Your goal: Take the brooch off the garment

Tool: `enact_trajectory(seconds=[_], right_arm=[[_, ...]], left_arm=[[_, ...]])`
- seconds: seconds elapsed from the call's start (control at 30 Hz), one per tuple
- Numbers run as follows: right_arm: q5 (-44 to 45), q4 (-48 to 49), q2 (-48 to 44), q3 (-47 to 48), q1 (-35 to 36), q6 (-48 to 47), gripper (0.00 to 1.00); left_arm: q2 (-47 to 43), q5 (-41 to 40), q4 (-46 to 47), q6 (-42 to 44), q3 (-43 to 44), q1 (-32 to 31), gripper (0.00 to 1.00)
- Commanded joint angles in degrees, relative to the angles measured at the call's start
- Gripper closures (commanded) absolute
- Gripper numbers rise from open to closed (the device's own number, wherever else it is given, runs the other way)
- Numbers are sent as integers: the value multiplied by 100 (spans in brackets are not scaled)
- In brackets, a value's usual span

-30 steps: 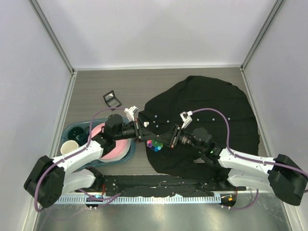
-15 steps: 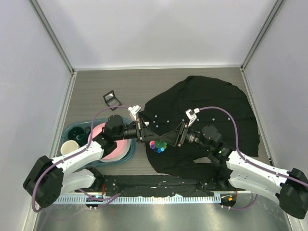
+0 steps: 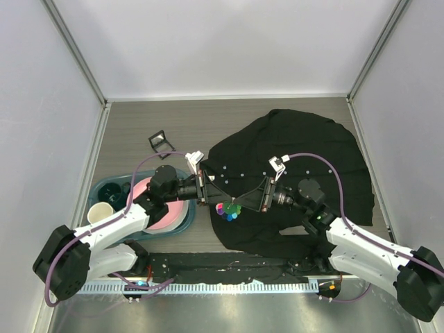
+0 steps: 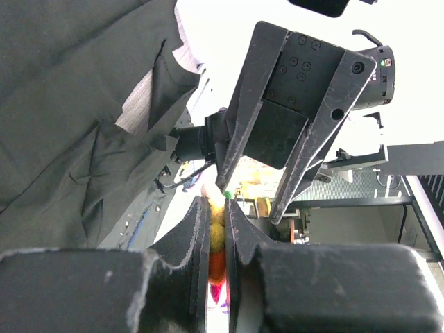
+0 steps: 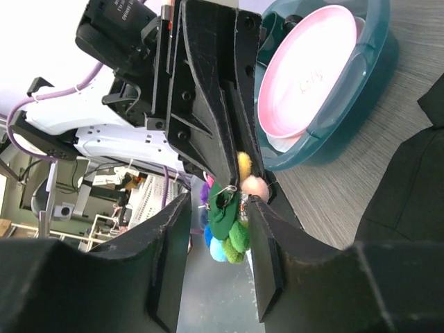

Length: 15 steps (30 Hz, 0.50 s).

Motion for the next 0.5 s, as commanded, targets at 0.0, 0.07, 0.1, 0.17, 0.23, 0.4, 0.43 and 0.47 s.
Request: enact_trajectory(seconds=[0.0,0.07,0.1,0.17,0.23,0.4,0.43,0.47], right_arm=[[-285,167,16,9,-13,-203,54],[-250,-43,-72,53,-13,-326,53],[-215,-70,-90,62,-13,-352,53],[-180,-123,-81,88,-13,-361,60],[-206,-62,-38,97,-13,-344,68],[-294,350,235,53,-13,-160,73],[-303,464,270,70,-13,-72,69],[-294,483,314,79,-21,-54,68]], left_arm=[[-122,99,323,-64,308,-17,100],[-122,117,253,-38,334,-17,100],[-122,134,253,-38,343,-17,100],[-122,135,218,-20,360,-17,100],[-104,143,226,-20,369,-17,100],[-60,178,253,-20,395,-17,100],[-60,196,253,-20,404,-17,100],[-51,205,261,-20,404,-17,100]])
